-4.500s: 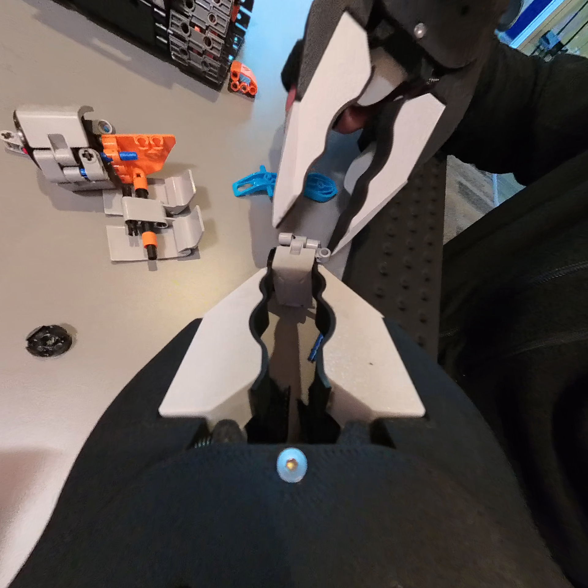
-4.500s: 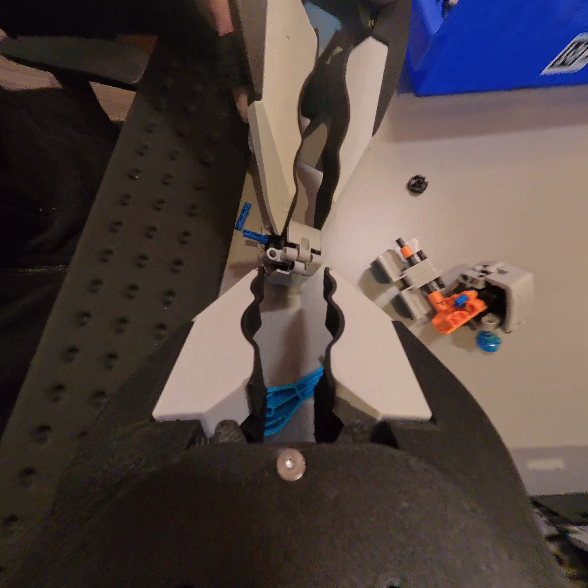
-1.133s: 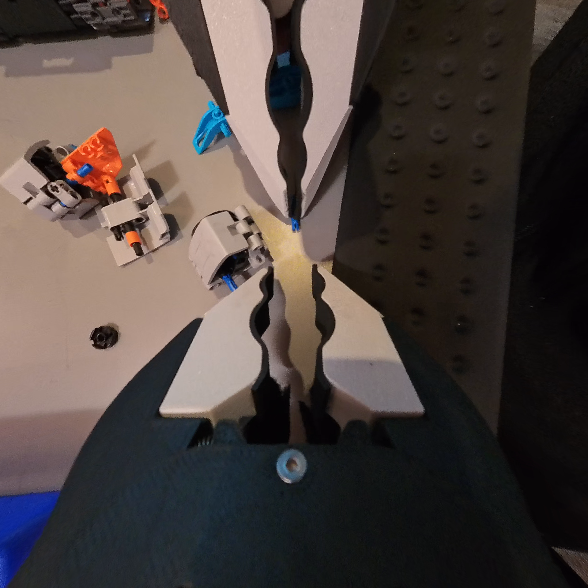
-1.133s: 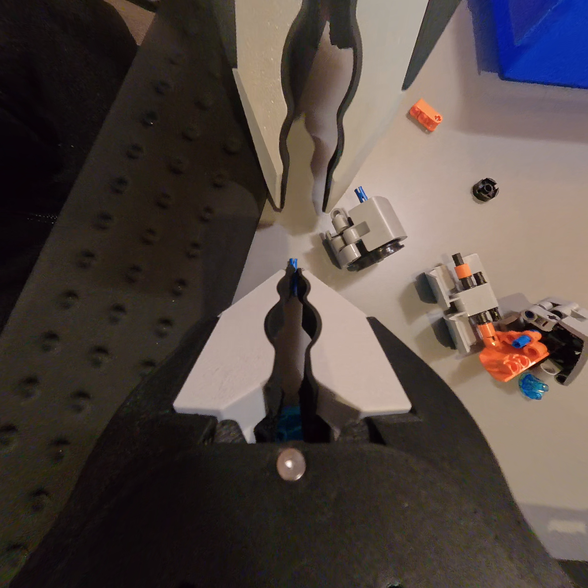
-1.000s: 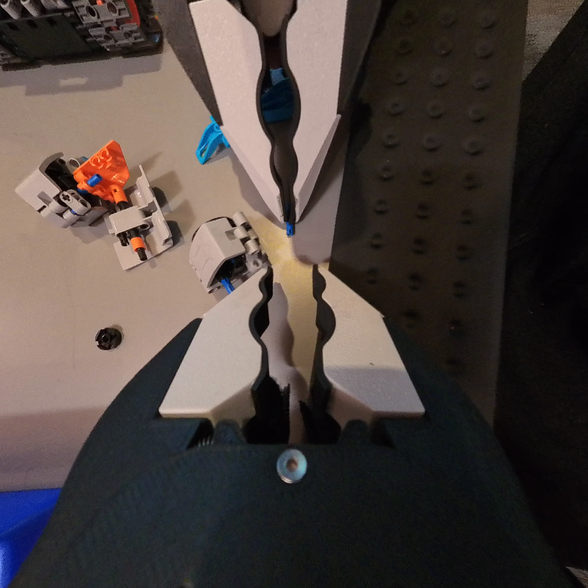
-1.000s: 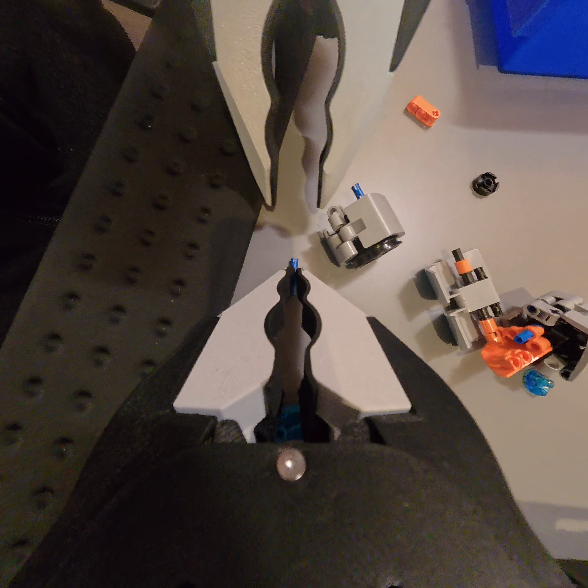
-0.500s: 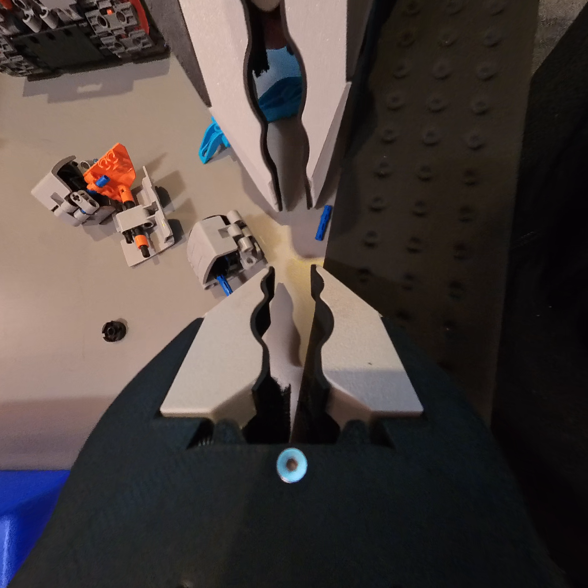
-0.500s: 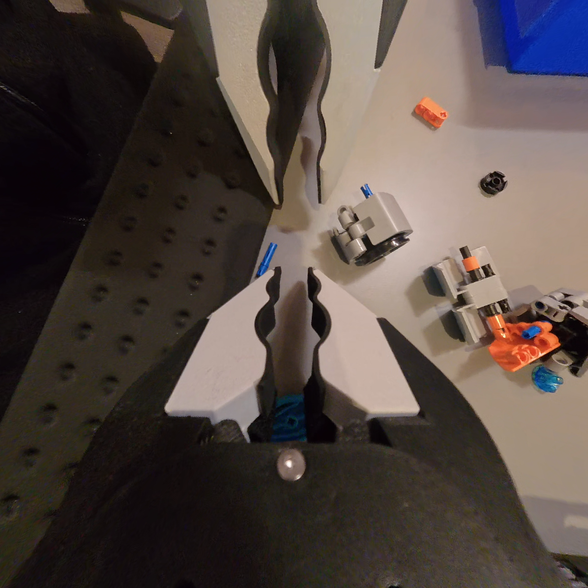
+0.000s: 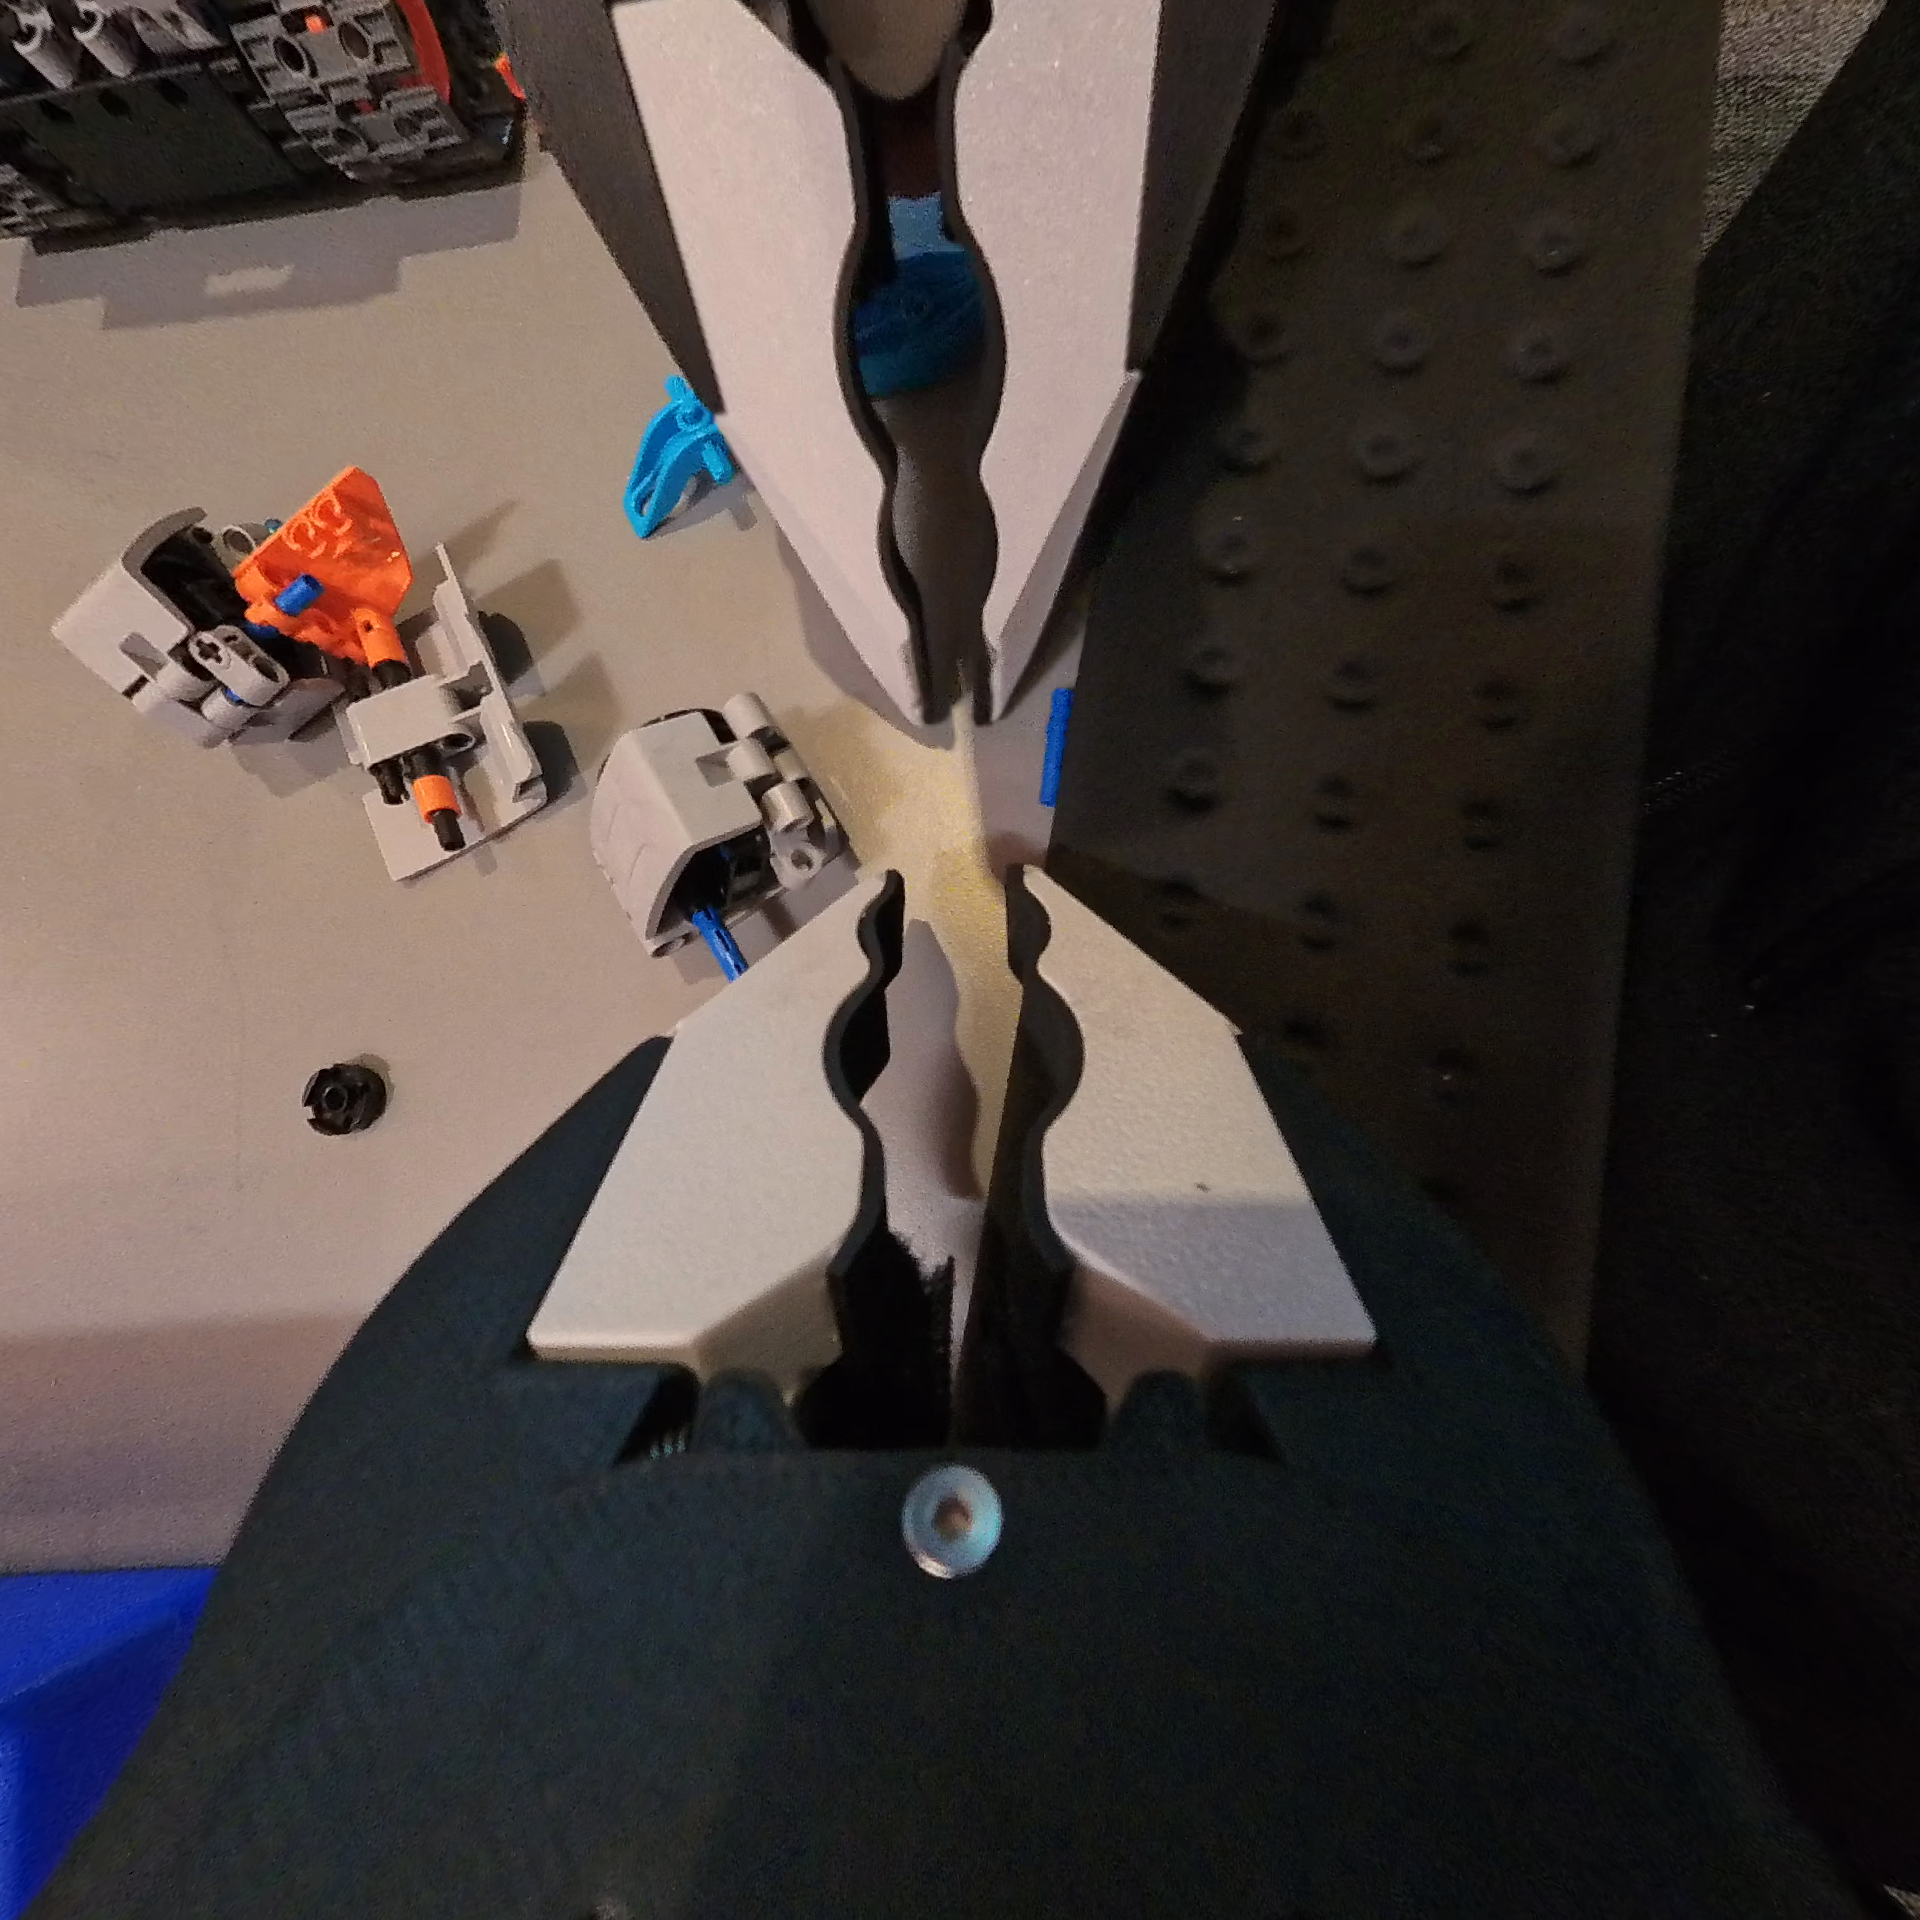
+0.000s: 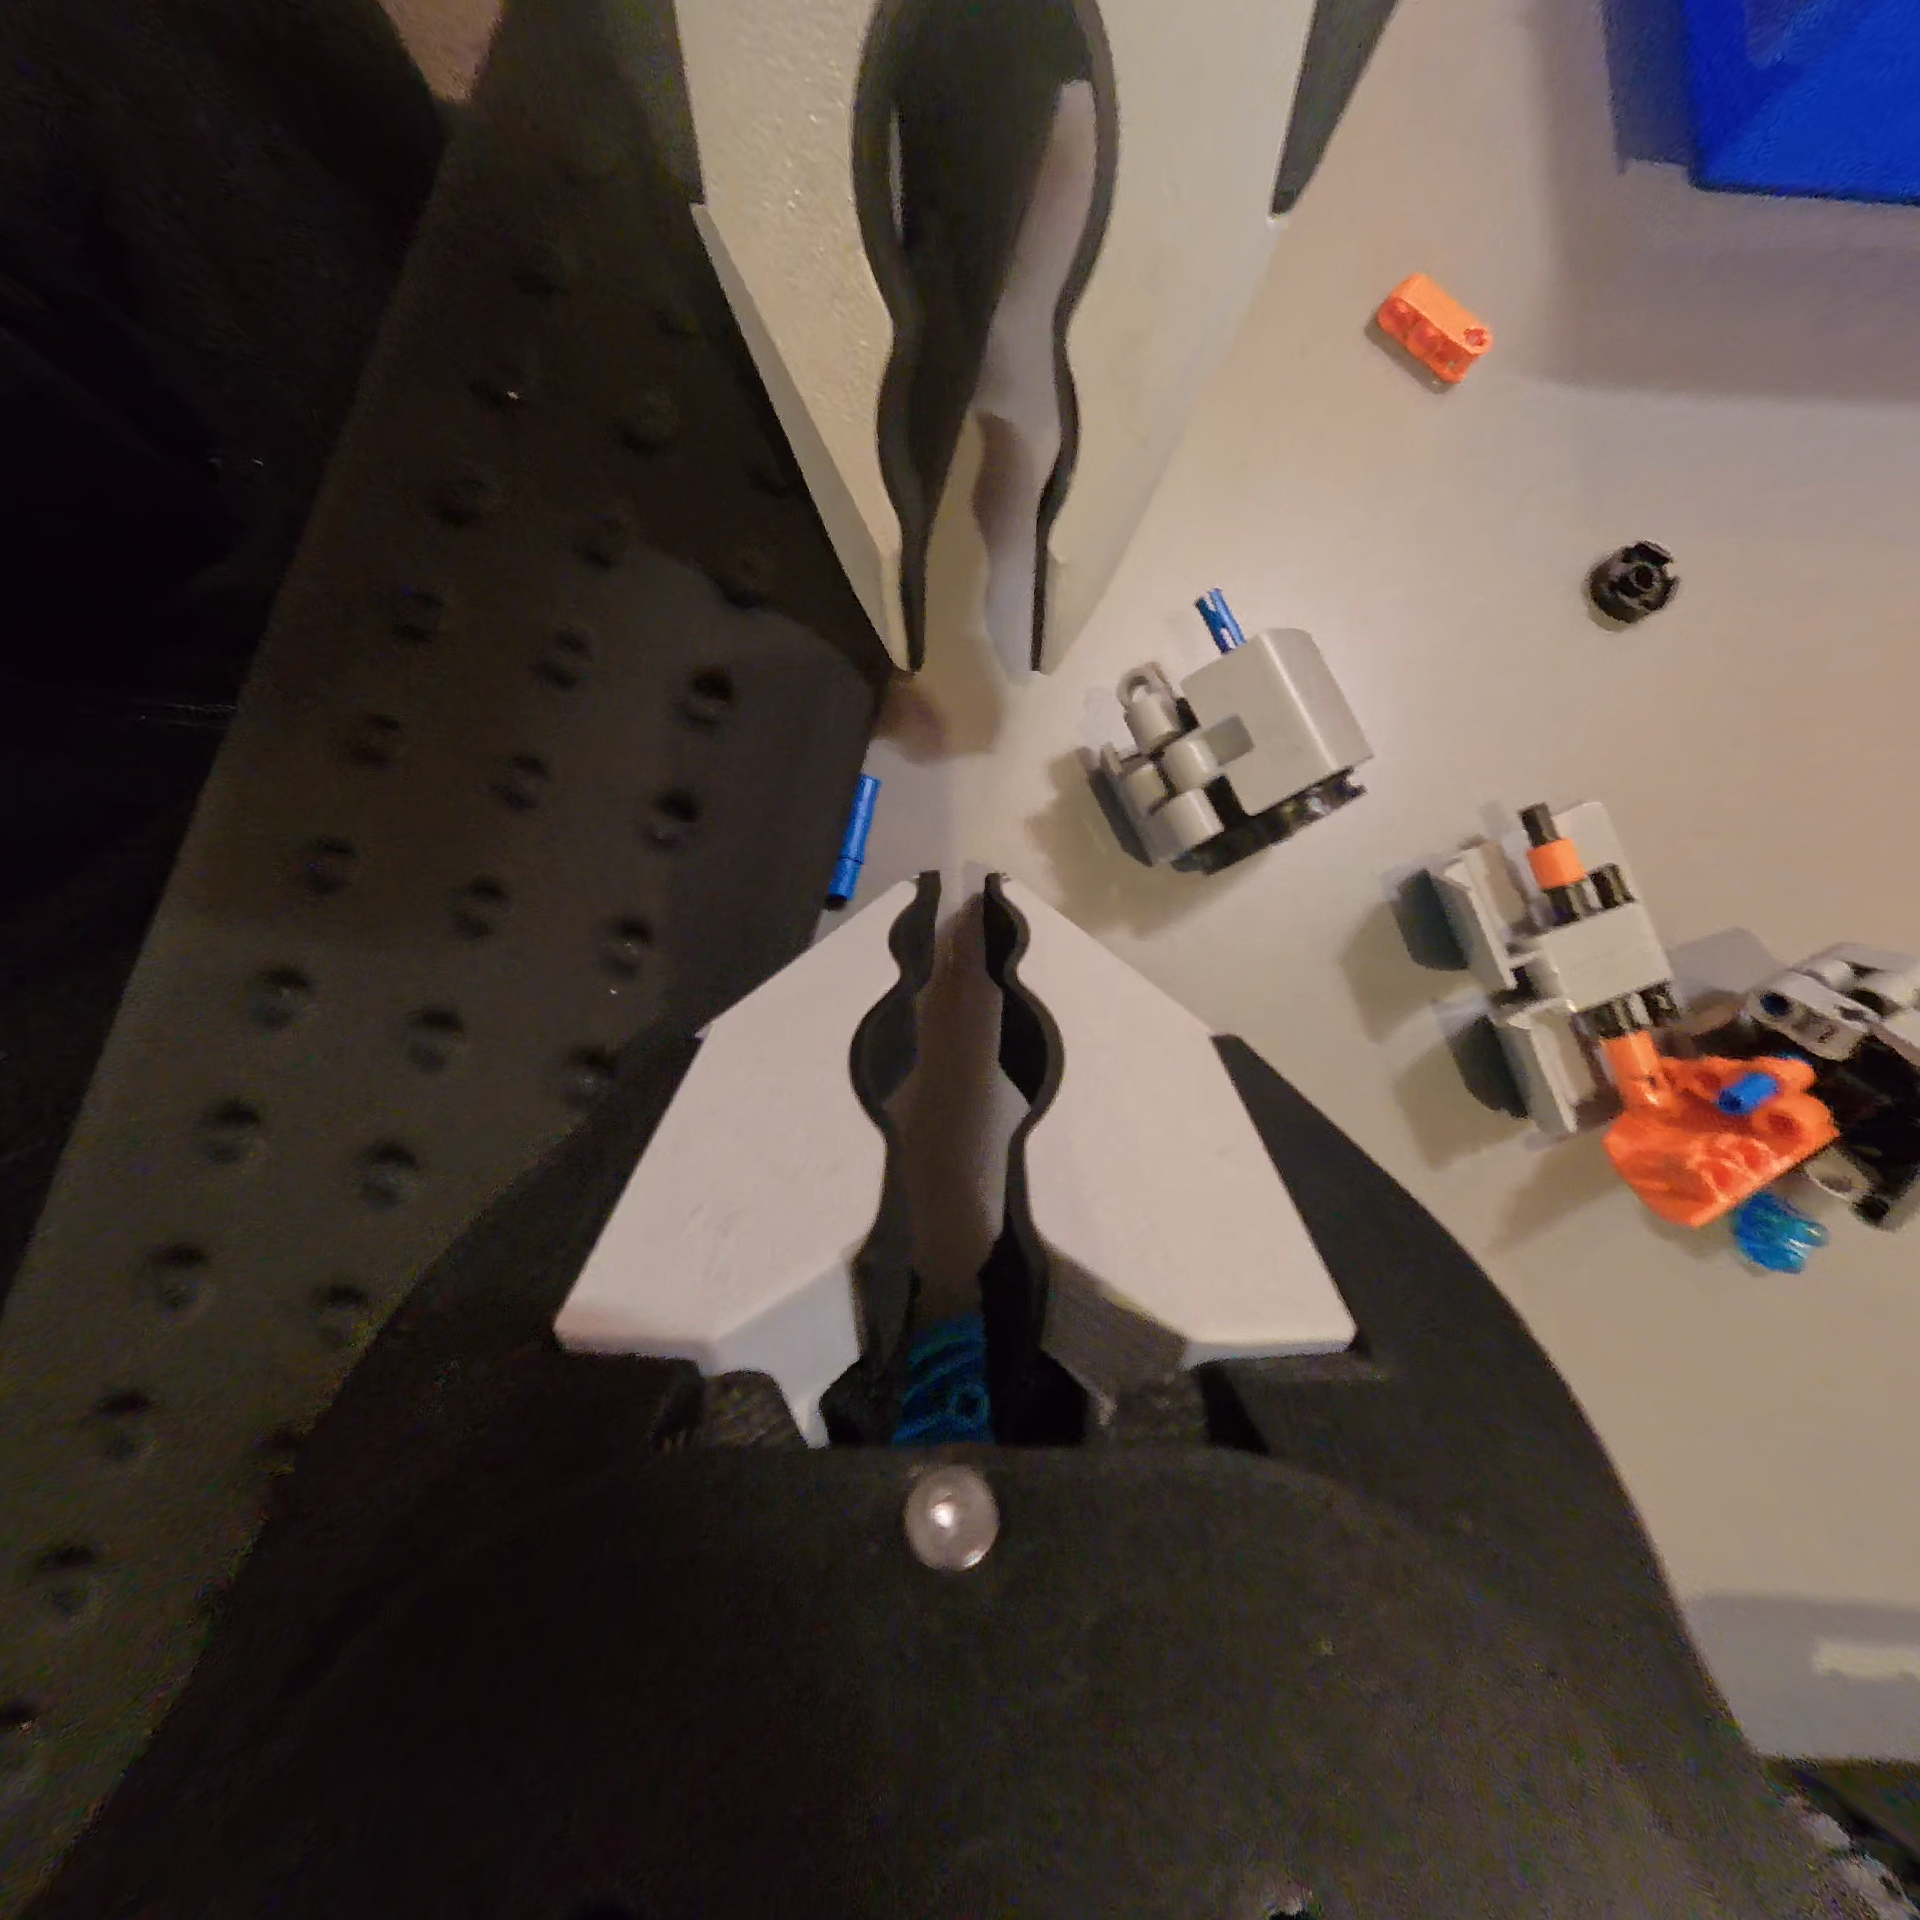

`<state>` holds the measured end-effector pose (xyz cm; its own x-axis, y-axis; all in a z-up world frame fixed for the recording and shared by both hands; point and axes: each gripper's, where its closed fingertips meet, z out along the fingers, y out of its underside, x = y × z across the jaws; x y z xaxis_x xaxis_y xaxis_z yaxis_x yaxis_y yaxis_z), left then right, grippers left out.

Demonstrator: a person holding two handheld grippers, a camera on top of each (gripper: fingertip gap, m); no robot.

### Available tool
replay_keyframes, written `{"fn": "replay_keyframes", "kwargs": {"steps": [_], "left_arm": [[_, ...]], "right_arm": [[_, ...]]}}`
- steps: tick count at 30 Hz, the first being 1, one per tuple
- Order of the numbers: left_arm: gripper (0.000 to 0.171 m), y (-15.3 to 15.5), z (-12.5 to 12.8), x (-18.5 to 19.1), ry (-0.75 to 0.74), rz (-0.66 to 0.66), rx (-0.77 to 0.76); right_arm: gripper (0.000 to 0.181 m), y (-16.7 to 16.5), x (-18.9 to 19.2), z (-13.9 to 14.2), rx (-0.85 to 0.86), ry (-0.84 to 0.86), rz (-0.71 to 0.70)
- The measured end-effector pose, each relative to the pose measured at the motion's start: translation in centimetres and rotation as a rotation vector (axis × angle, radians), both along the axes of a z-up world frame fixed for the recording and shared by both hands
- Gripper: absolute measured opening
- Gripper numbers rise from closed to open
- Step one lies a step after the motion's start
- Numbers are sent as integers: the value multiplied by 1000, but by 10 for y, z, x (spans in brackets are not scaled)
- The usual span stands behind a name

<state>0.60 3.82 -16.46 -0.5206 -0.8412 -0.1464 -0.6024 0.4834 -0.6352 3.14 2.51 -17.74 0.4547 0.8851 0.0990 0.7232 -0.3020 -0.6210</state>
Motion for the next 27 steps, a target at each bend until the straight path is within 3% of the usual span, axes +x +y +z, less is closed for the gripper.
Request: {"fn": "replay_keyframes", "kwargs": {"steps": [6, 10, 13, 19, 25, 27], "left_arm": [[16, -3, -1, 2, 12, -51, 46], [2, -9, -7, 0, 37, -167, 106], [0, -11, -9, 2, 49, -217, 111], [0, -13, -15, 10, 40, -214, 100], [0, -16, -15, 22, 4, -158, 106], [14, -10, -12, 26, -12, -123, 148]], "right_arm": [[22, -12, 2, 4, -50, 38, 61], [14, -19, 3, 0, -63, 21, 113], [5, -19, -4, 0, -55, 43, 138], [0, -14, -10, -1, -17, 34, 125], [9, 1, 1, 0, 9, 10, 23], [10, 4, 9, 0, 23, -15, 4]]}}
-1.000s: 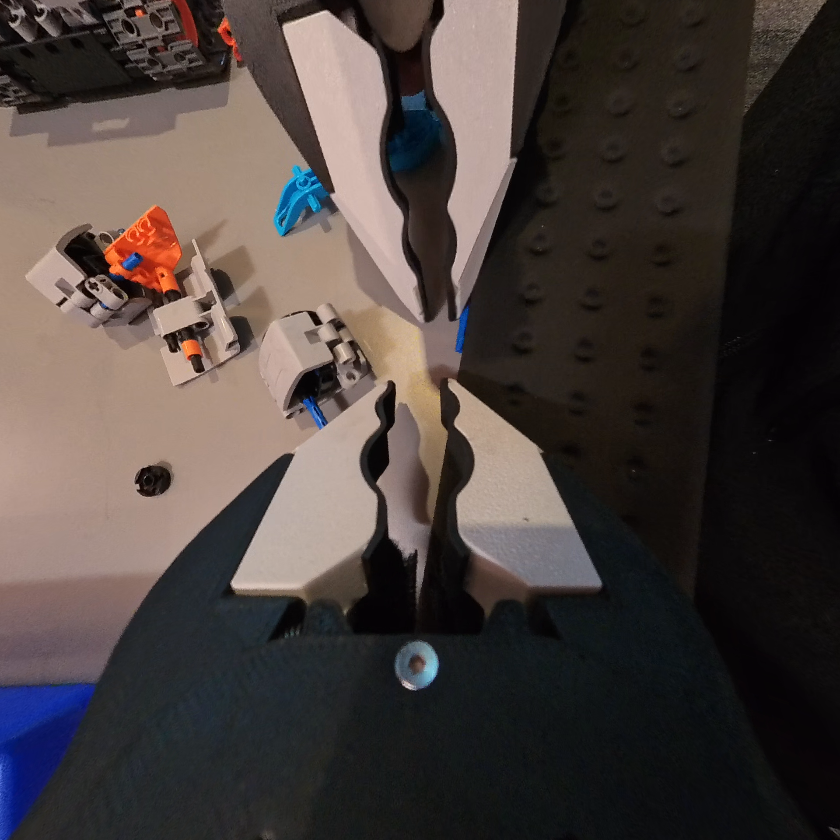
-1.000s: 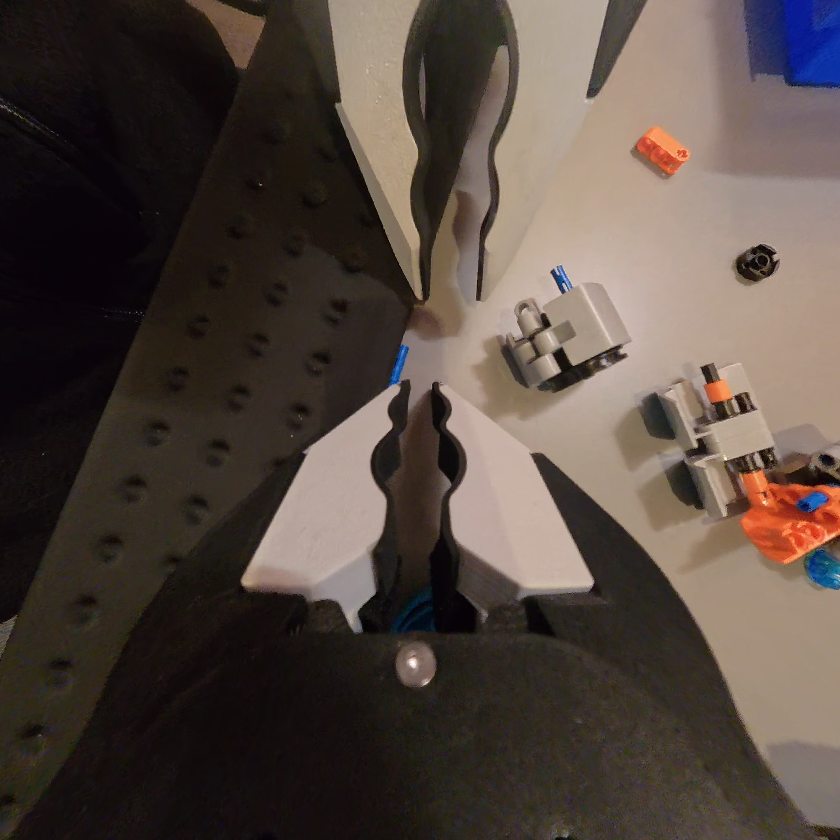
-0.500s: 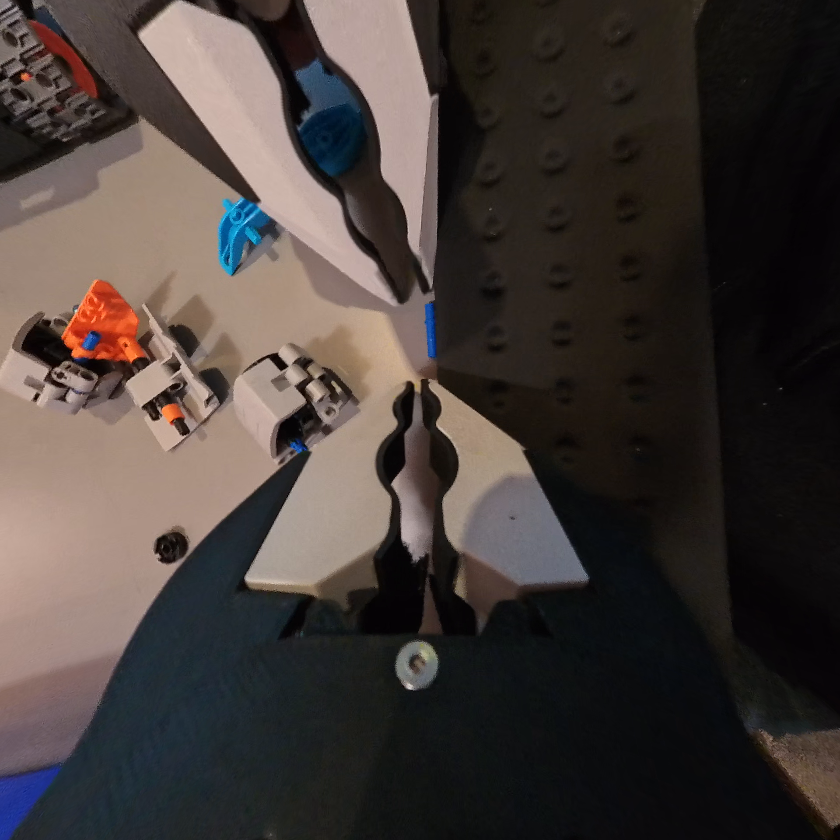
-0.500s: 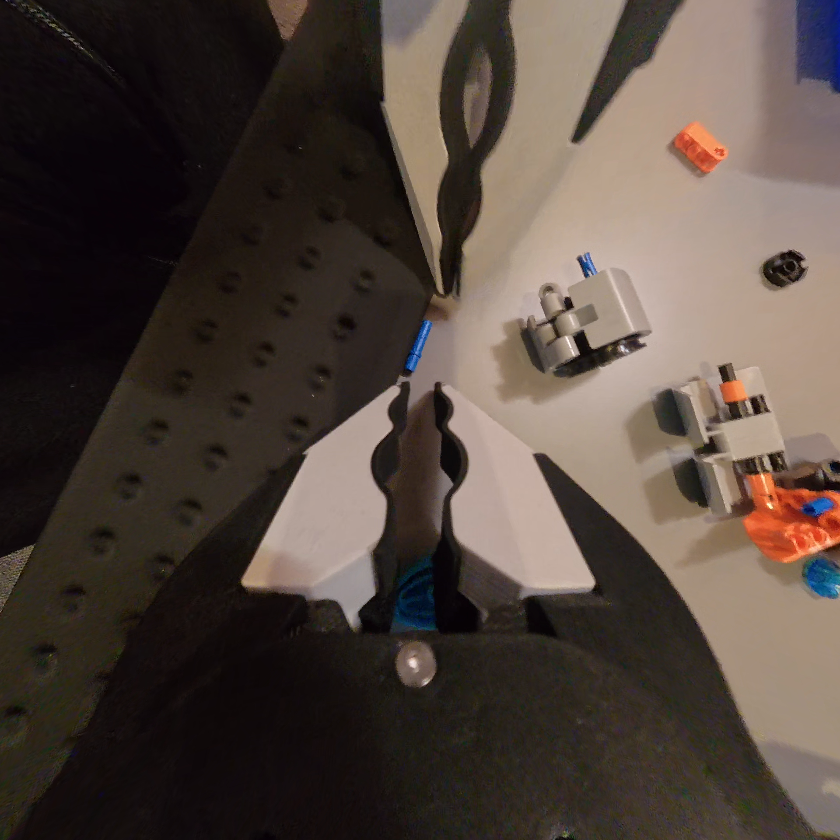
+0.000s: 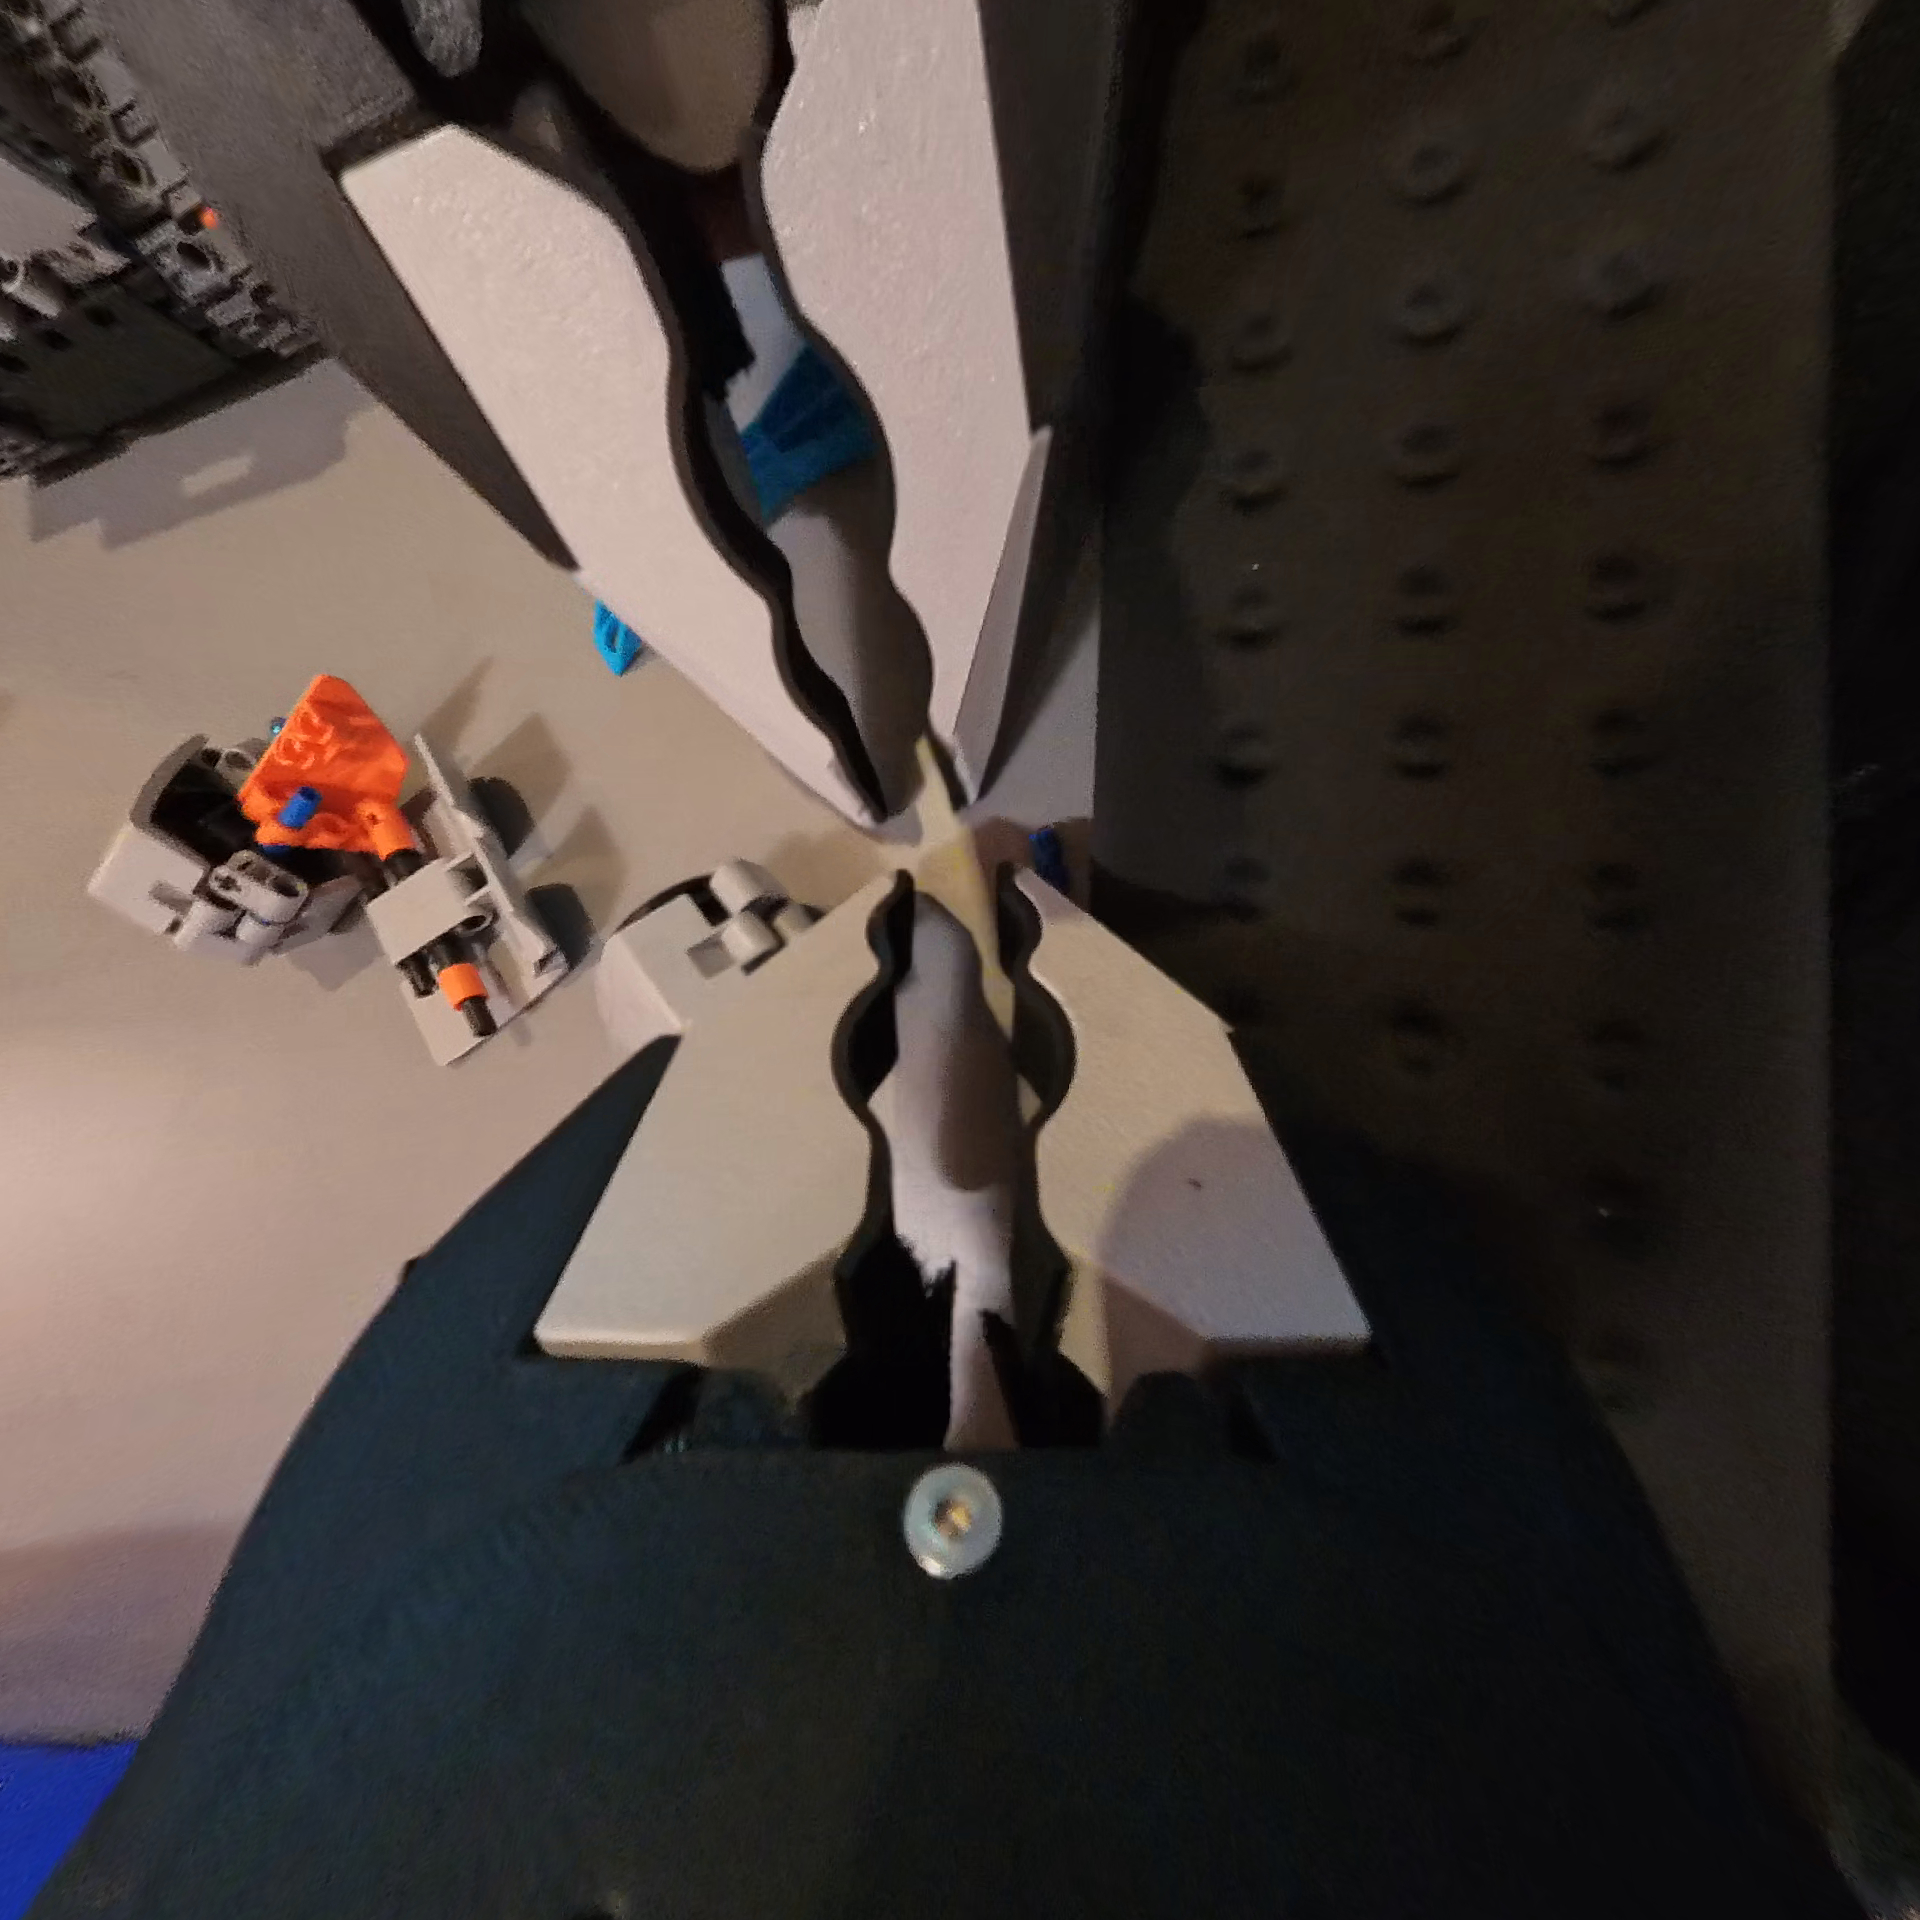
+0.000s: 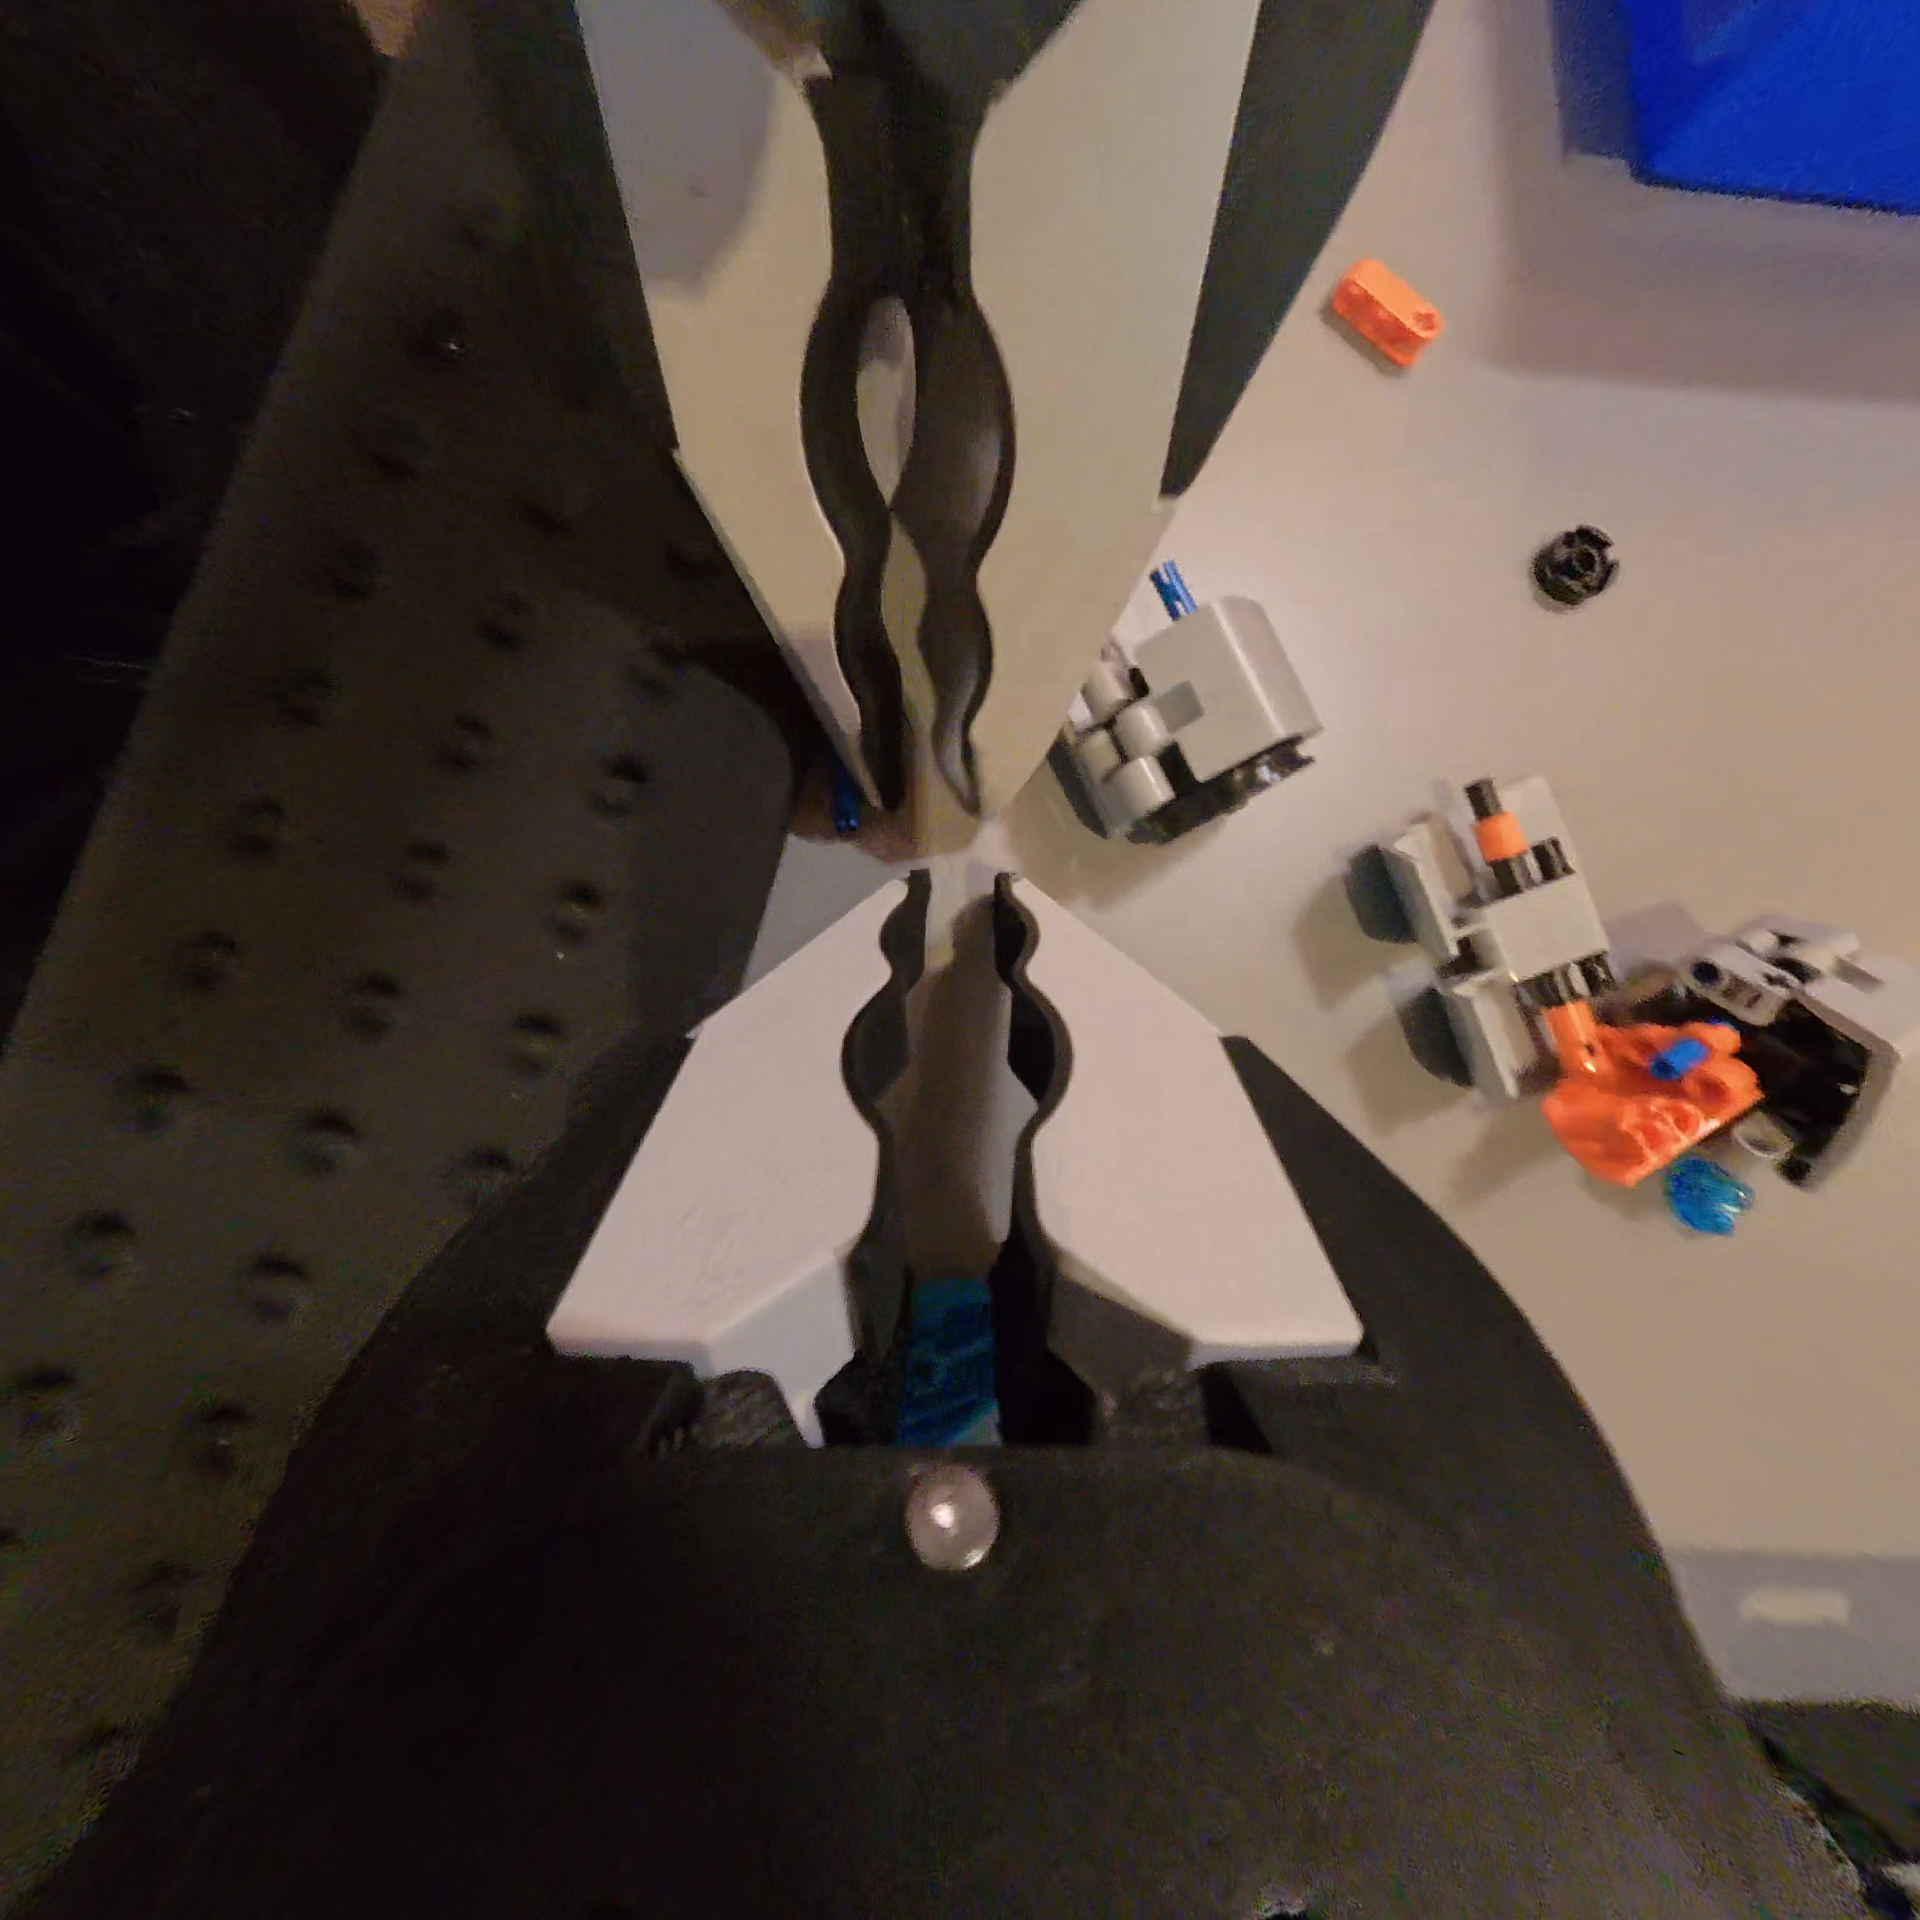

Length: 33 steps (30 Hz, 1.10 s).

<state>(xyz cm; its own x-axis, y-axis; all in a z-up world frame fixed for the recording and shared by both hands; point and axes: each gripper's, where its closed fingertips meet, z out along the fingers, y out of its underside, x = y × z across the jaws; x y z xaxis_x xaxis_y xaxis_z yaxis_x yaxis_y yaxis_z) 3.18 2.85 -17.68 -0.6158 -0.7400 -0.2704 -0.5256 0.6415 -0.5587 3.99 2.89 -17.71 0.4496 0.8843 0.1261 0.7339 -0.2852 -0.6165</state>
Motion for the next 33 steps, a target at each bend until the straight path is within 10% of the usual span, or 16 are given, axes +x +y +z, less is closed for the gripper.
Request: {"fn": "replay_keyframes", "kwargs": {"steps": [19, 33], "left_arm": [[0, 0, -3, -16, 79, 2, -92], [49, 49, 36, -12, -24, 56, 54]], "right_arm": [[1, -9, -26, 0, -27, 61, 80], [1, -2, -4, 8, -5, 54, 22]]}}
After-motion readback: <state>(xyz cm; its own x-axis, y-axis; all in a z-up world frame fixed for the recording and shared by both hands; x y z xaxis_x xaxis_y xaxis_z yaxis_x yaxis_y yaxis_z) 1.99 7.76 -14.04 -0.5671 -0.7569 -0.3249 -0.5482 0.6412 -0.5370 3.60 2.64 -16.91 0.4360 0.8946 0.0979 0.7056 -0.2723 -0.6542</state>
